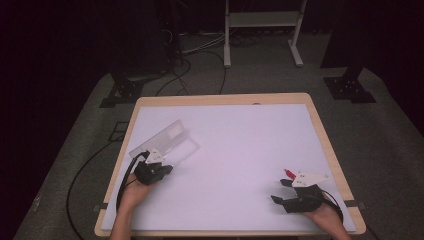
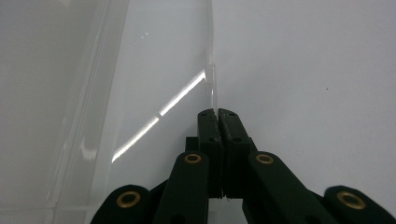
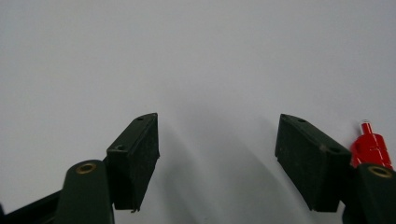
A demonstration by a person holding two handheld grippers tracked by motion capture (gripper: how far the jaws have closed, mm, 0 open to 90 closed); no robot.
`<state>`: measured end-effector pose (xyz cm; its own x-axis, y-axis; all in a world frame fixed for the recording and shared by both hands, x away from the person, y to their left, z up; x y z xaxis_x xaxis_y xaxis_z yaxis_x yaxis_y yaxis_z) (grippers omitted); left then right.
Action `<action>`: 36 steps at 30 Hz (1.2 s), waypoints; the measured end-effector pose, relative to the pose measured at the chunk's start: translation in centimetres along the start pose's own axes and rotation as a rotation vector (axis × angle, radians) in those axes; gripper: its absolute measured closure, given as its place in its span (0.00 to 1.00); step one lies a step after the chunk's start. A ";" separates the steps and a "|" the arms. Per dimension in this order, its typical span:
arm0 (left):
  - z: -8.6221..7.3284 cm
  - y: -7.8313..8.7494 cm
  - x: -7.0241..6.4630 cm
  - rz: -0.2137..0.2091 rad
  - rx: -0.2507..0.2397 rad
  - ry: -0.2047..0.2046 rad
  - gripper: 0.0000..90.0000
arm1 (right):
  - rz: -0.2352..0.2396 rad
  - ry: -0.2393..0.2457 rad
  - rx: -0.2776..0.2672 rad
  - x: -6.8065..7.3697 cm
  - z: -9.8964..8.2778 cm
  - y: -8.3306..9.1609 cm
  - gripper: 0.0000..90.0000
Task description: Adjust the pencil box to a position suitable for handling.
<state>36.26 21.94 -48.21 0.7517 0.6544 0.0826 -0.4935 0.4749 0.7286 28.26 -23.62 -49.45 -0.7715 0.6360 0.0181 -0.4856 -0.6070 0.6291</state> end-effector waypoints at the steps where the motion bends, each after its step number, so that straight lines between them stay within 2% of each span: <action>1: 0.1 0.1 0.0 0.009 -0.007 -0.002 0.99 | 0.000 -0.001 0.000 0.0 0.0 0.0 0.33; 4: 0.2 0.5 0.1 0.011 -0.032 0.002 0.99 | 0.001 -0.003 -0.001 0.0 0.0 0.0 0.33; 7: 0.3 1.0 0.2 0.040 -0.055 -0.004 0.99 | 0.001 -0.001 -0.002 -0.1 0.0 0.0 0.33; 9: 0.6 1.4 0.0 0.031 -0.081 -0.003 0.99 | 0.002 -0.002 -0.002 0.0 0.0 0.1 0.33; 13: 1.4 1.9 -0.8 0.030 -0.094 -0.042 0.99 | 0.001 -0.004 -0.003 -0.1 0.0 0.1 0.33; 14: 1.7 2.1 -1.1 0.028 -0.099 -0.062 0.99 | 0.002 -0.006 -0.002 -0.1 0.0 0.1 0.33; 16: 2.3 2.2 -1.7 0.014 -0.118 -0.086 0.99 | 0.003 -0.007 -0.001 -0.1 0.0 0.1 0.33; 17: 2.8 2.2 -2.4 -0.014 -0.133 -0.108 0.99 | 0.005 -0.007 -0.002 -0.1 0.0 0.1 0.33; 18: 2.8 2.2 -2.4 -0.014 -0.133 -0.108 0.99 | 0.005 -0.007 -0.002 -0.1 0.0 0.1 0.33; 20: 3.2 2.1 -3.0 -0.021 -0.124 -0.141 0.99 | 0.005 -0.006 -0.005 -0.2 0.0 0.2 0.33; 25: 4.3 1.9 -4.5 -0.052 -0.135 -0.192 0.99 | -0.004 -0.010 -0.009 -0.3 0.0 0.4 0.33; 36: 5.8 0.8 -7.5 -0.134 -0.146 -0.267 0.99 | -0.021 -0.024 -0.010 -0.9 -0.2 1.0 0.33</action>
<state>32.78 14.01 -44.27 0.8930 0.4116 0.1820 -0.4251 0.6388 0.6413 28.42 -24.89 -48.96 -0.7511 0.6597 0.0236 -0.5059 -0.5983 0.6214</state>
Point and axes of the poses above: each handheld gripper's, and its own axes: y roughly backward along the jaws, z roughly out of its top, x roughly to its left, the point moved 3 cm from there along -y, roughly forward along the jaws, and after that the axes turned 1 degree about -z, right-handed, at the moved point
